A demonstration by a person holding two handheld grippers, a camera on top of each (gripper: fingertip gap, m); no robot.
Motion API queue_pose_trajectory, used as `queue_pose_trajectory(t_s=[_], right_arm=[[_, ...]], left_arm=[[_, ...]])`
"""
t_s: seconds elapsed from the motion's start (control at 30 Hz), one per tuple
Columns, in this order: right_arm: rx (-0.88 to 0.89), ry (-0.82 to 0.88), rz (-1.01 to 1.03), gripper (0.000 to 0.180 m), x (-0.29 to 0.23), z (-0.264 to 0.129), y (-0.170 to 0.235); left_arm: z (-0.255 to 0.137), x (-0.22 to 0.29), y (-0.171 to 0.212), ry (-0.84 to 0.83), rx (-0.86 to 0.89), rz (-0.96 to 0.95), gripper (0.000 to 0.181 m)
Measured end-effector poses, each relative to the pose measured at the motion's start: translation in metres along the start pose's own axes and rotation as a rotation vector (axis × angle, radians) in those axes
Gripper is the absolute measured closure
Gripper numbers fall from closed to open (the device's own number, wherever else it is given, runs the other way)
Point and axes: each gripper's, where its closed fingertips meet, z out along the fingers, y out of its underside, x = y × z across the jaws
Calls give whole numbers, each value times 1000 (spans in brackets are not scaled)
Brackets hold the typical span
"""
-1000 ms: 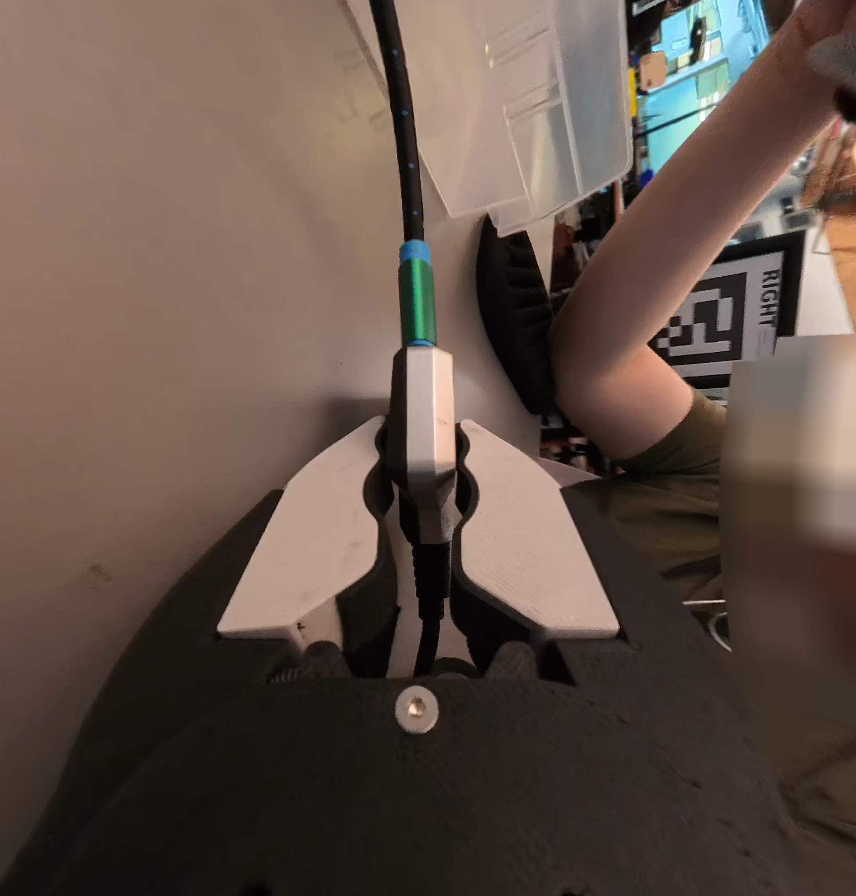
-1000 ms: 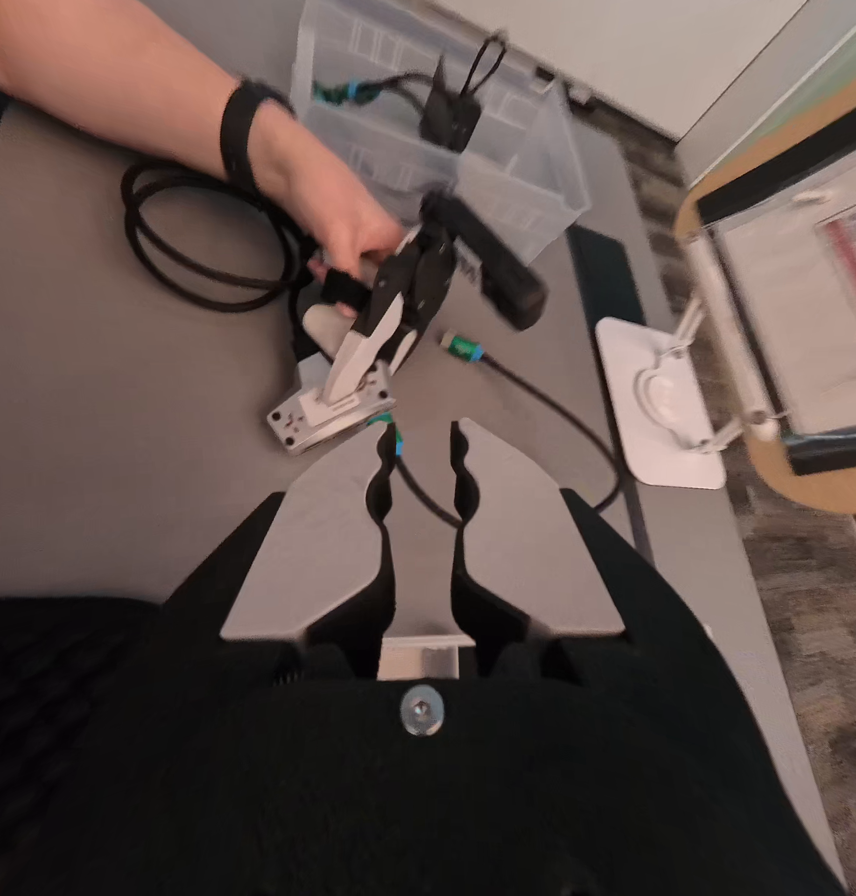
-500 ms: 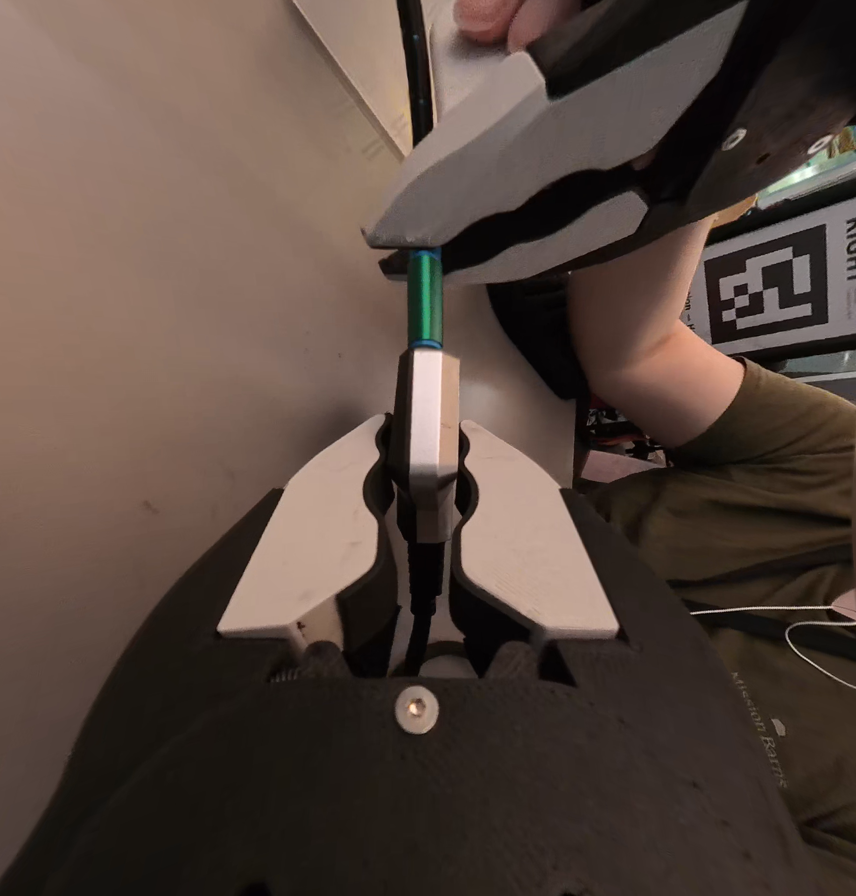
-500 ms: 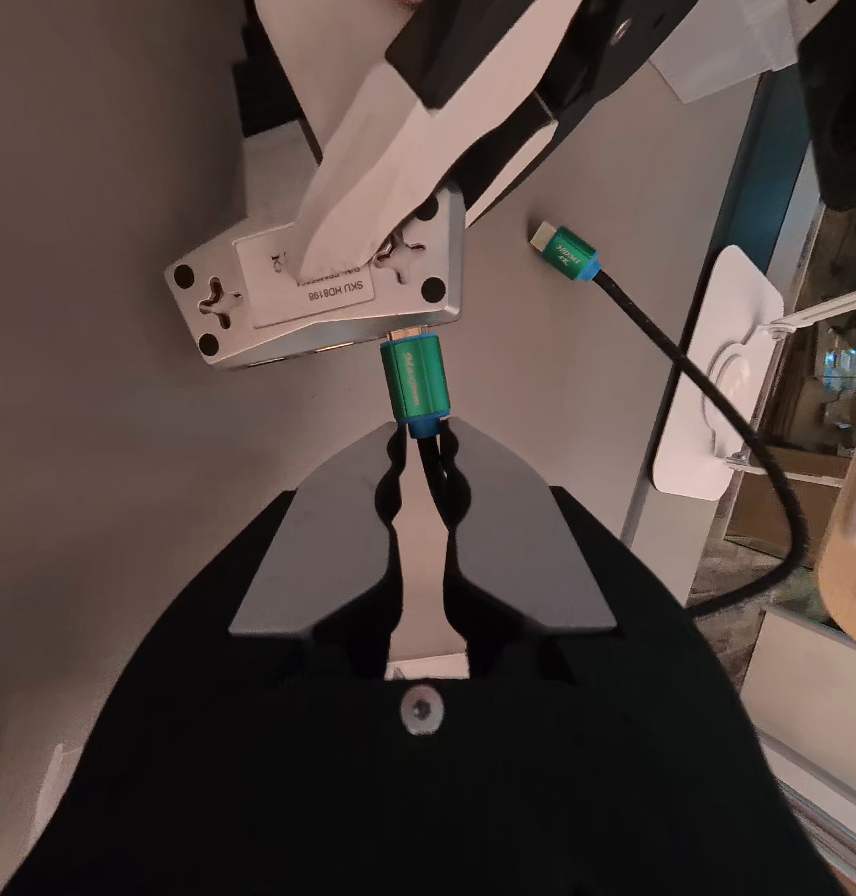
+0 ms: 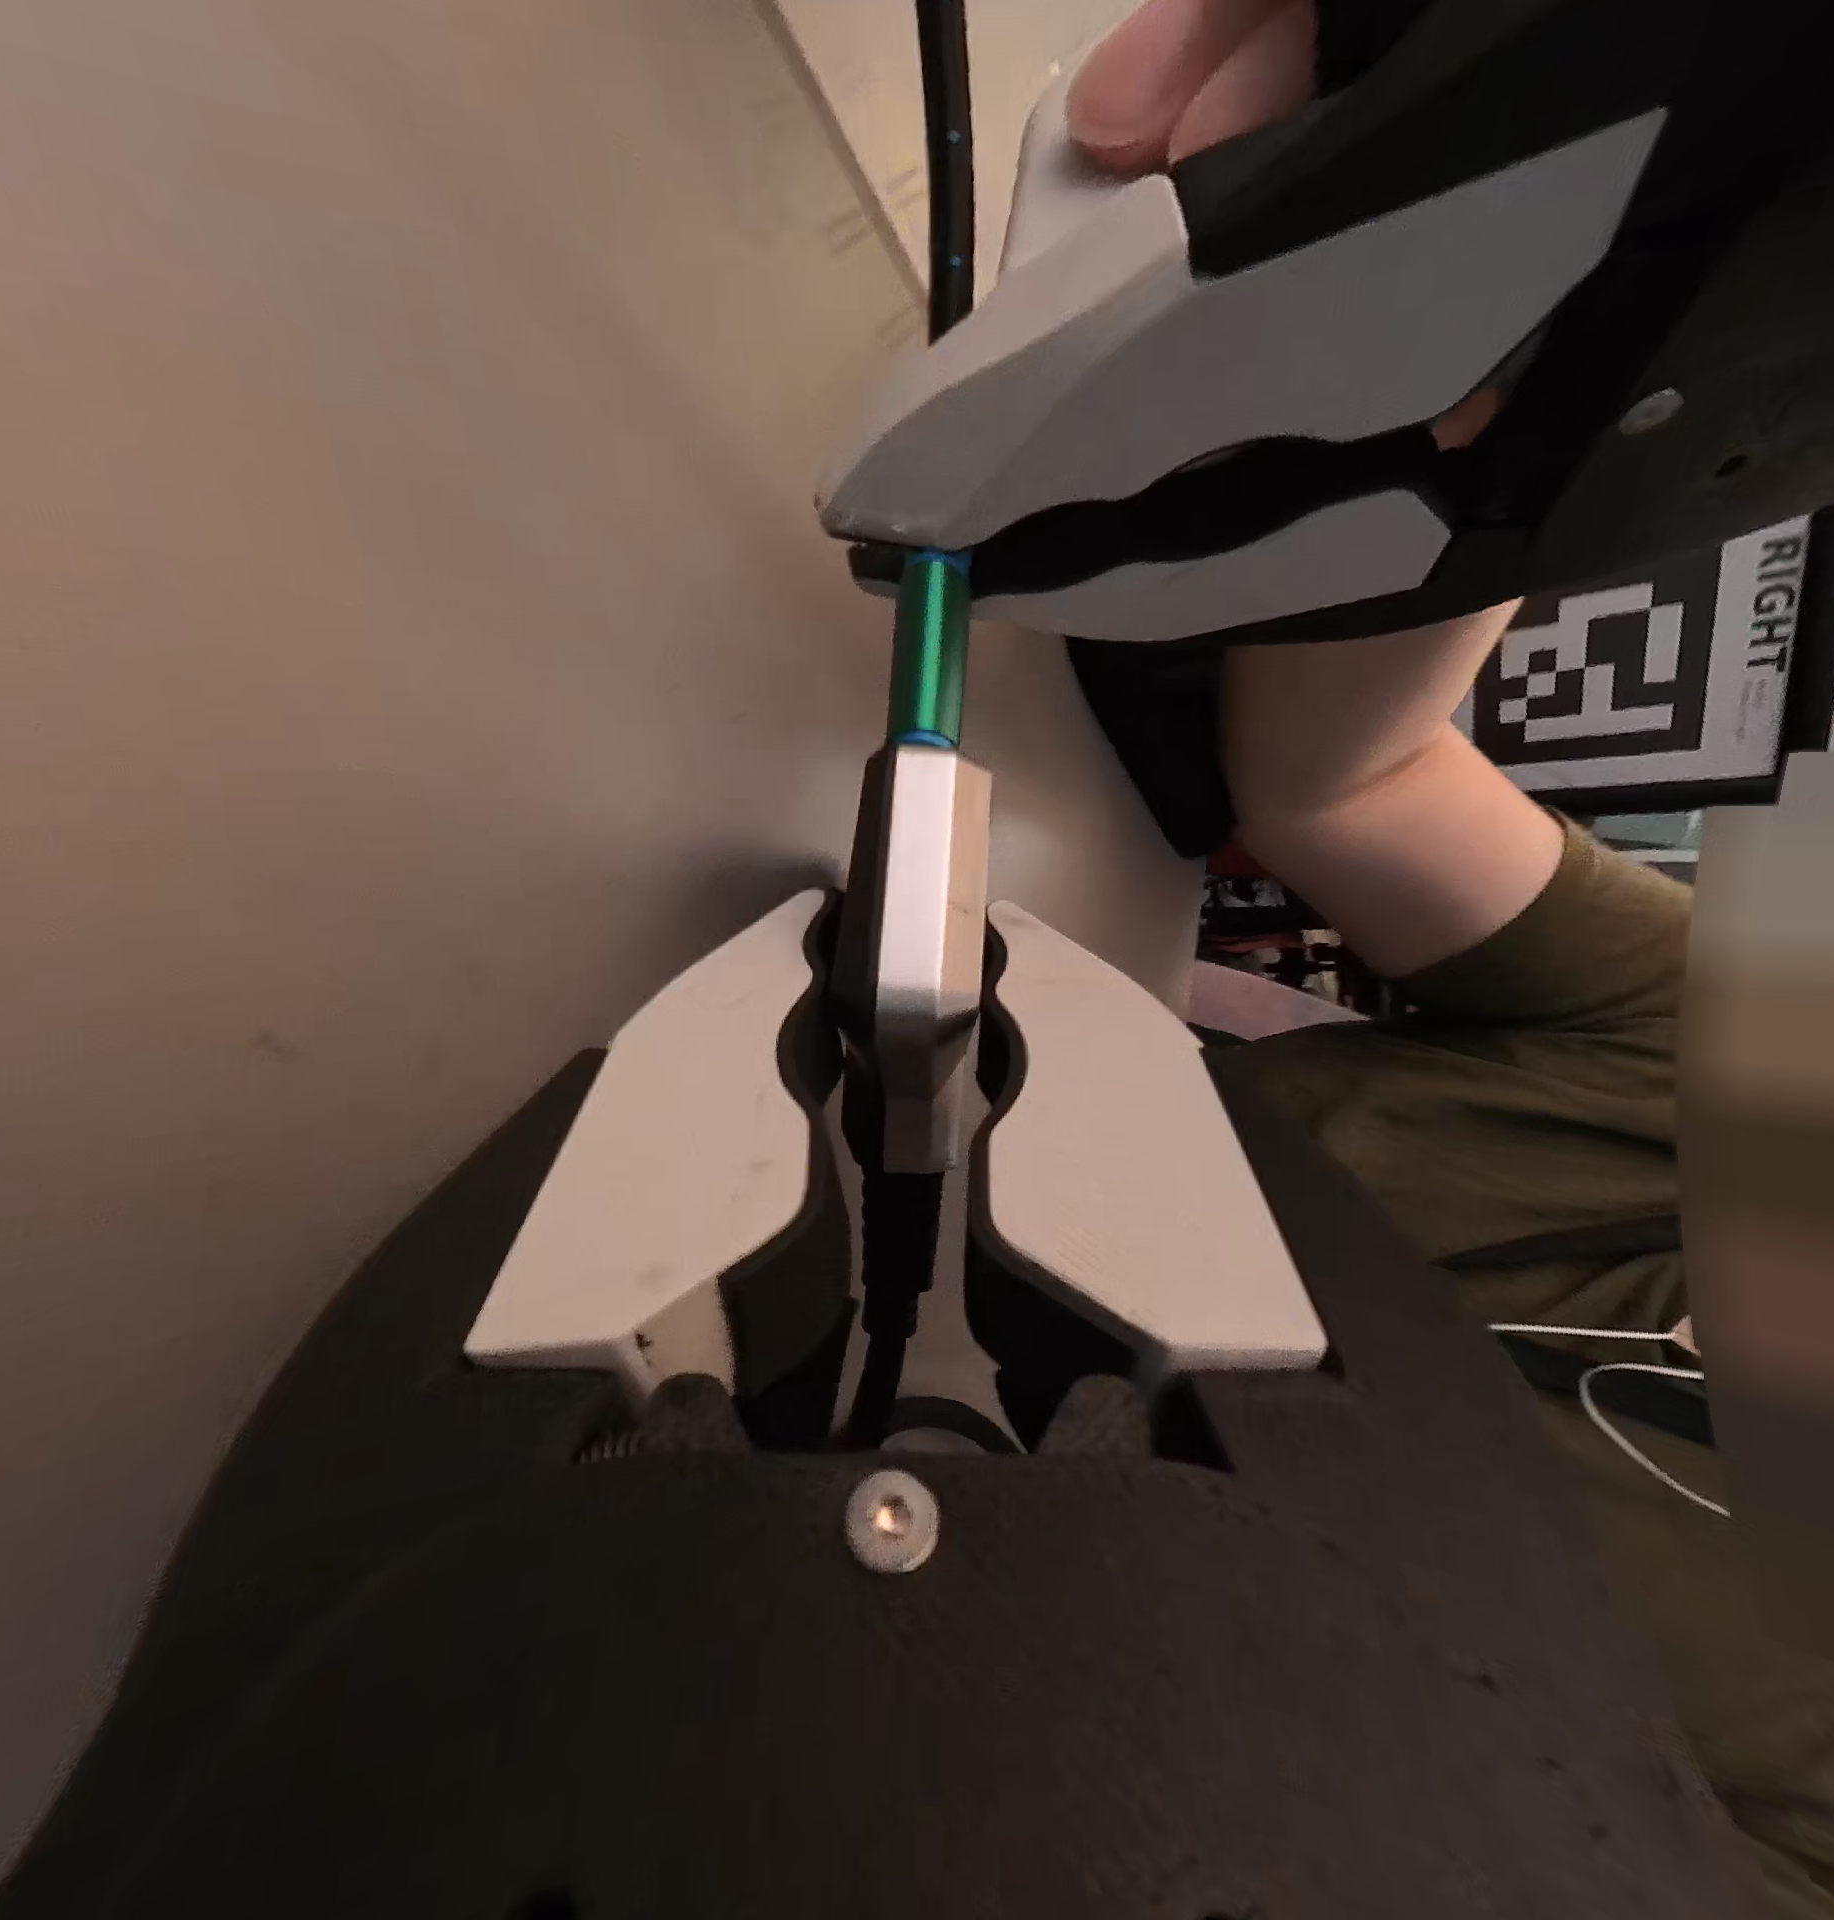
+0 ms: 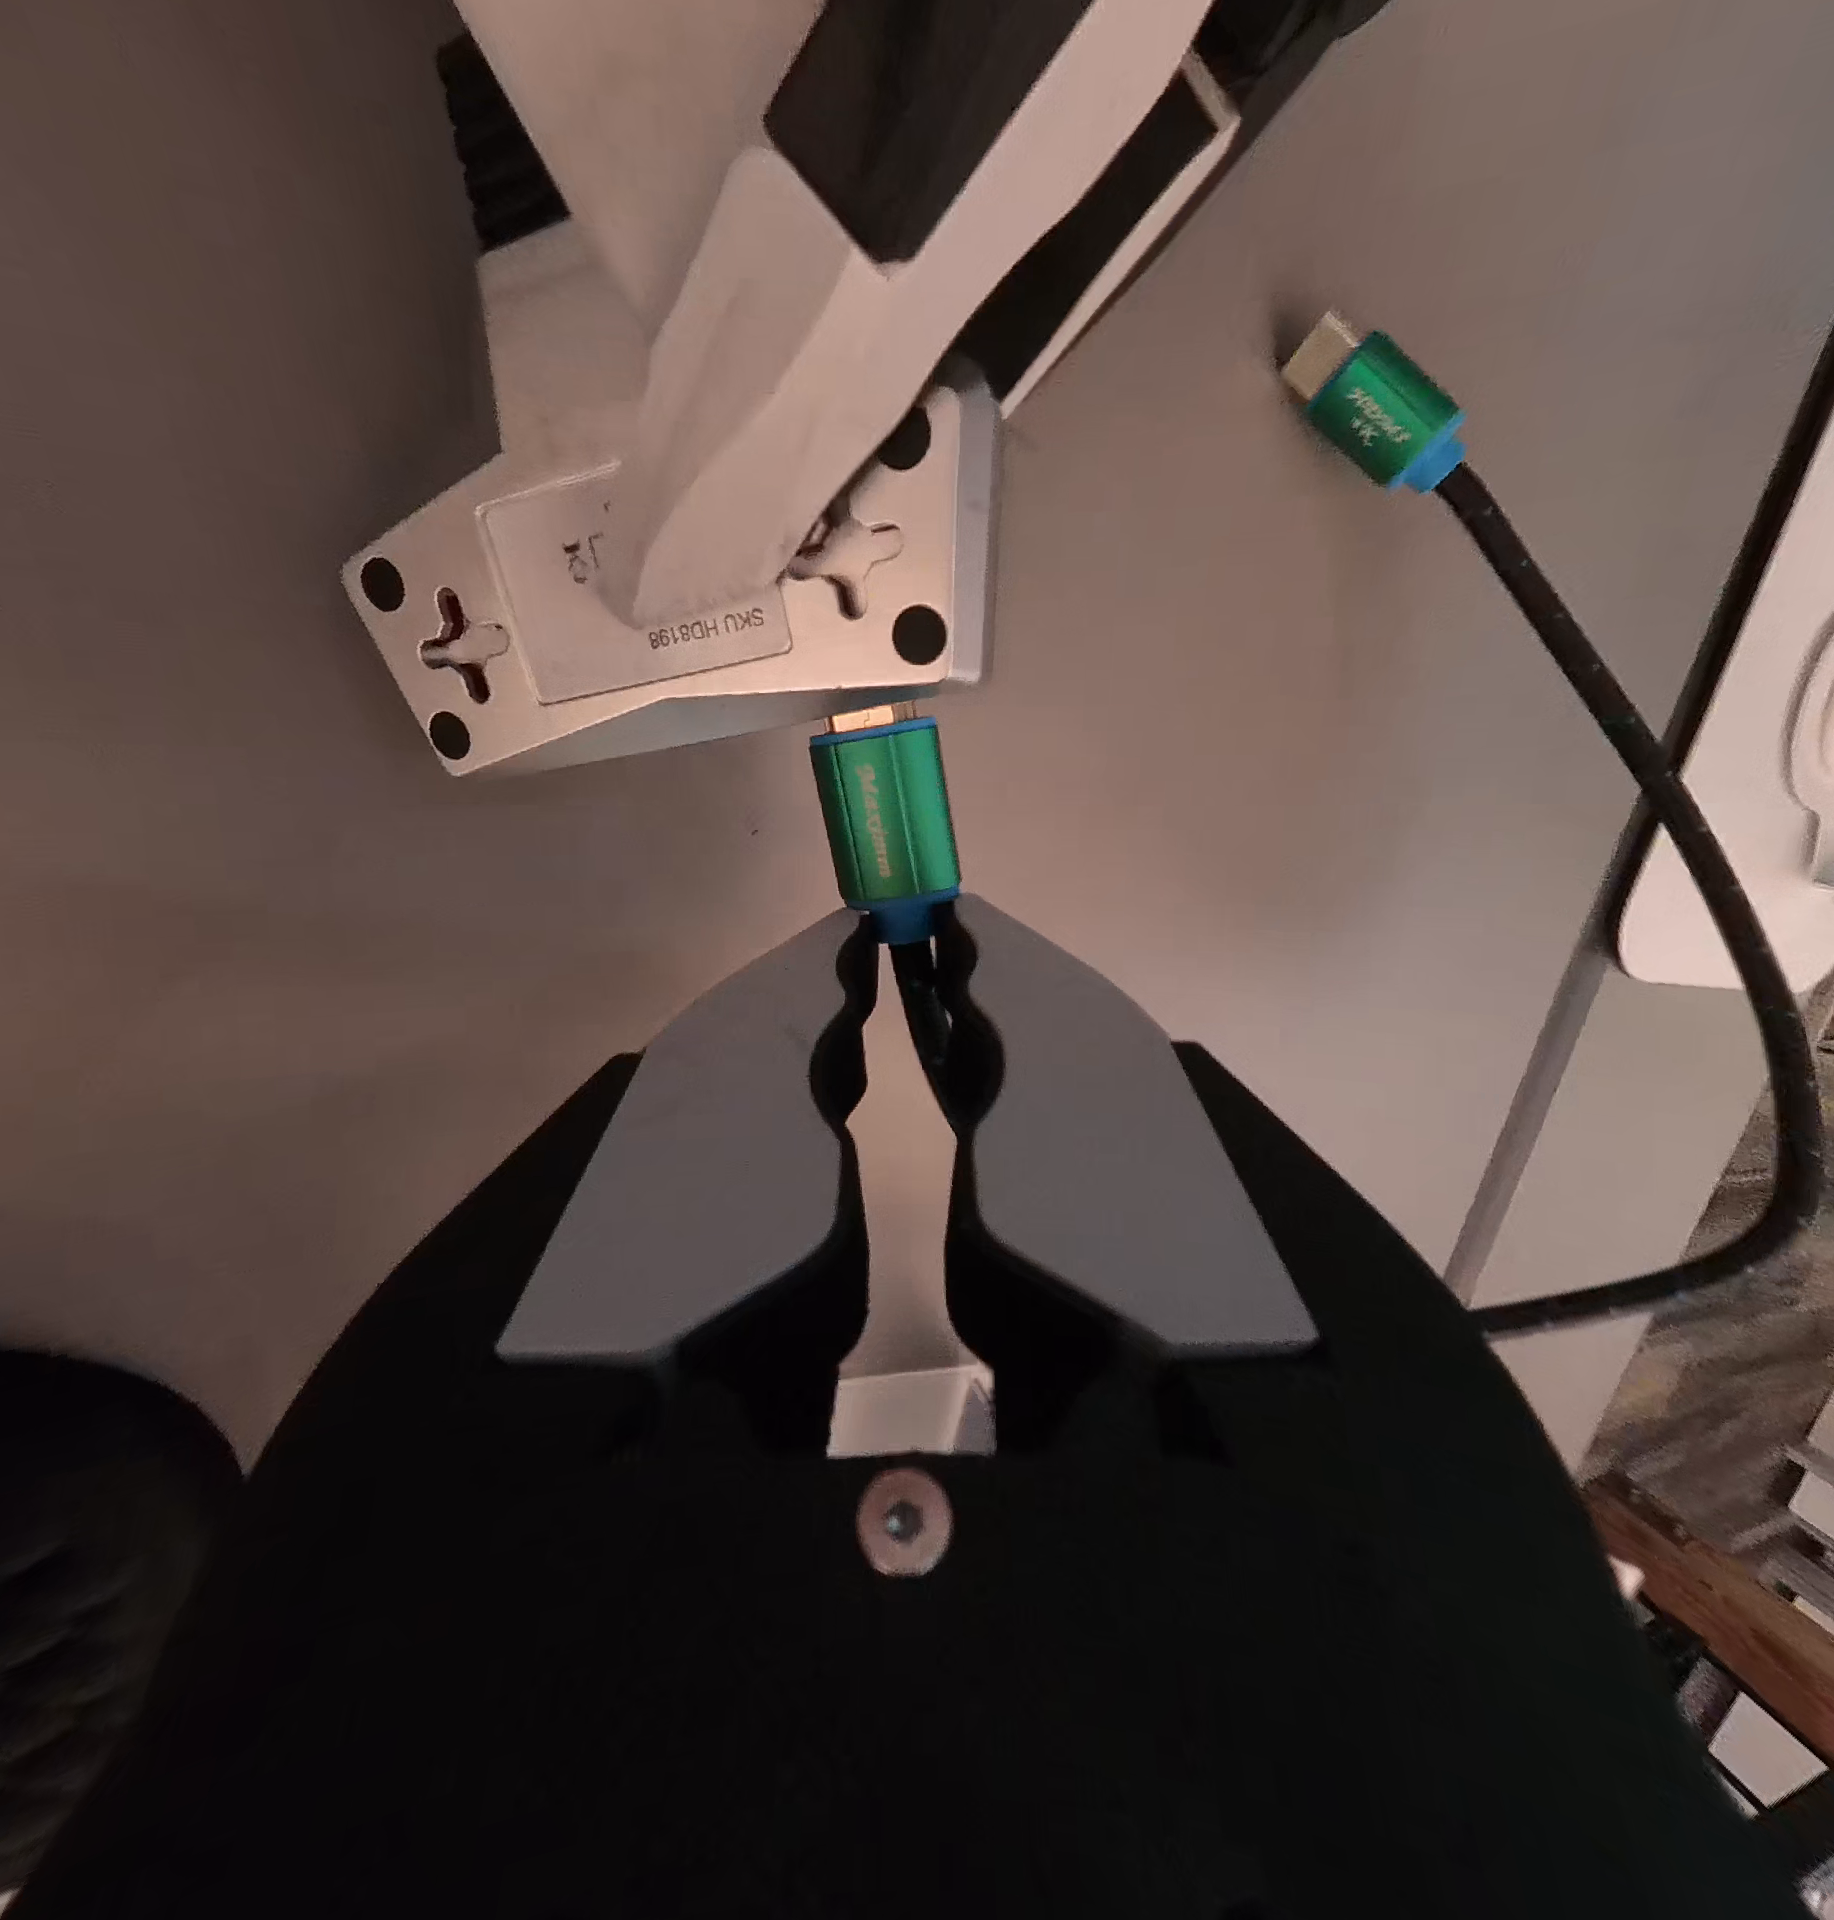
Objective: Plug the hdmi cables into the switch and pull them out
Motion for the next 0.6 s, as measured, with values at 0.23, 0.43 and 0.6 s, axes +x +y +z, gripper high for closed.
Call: queue_pose_trajectory(t_s=[0.23,0.43,0.6], right_arm=[[72,-25,40,166,1,10,2],[144,-12,63,161,6,2,-5],[289,108,87,151,23,-44,-20]], left_arm=[[-5,-13,-4,-90,38,-88,144],[-45,-2,-17,-313,120,47,128],[-134,44,-37,-490,349,272,135]])
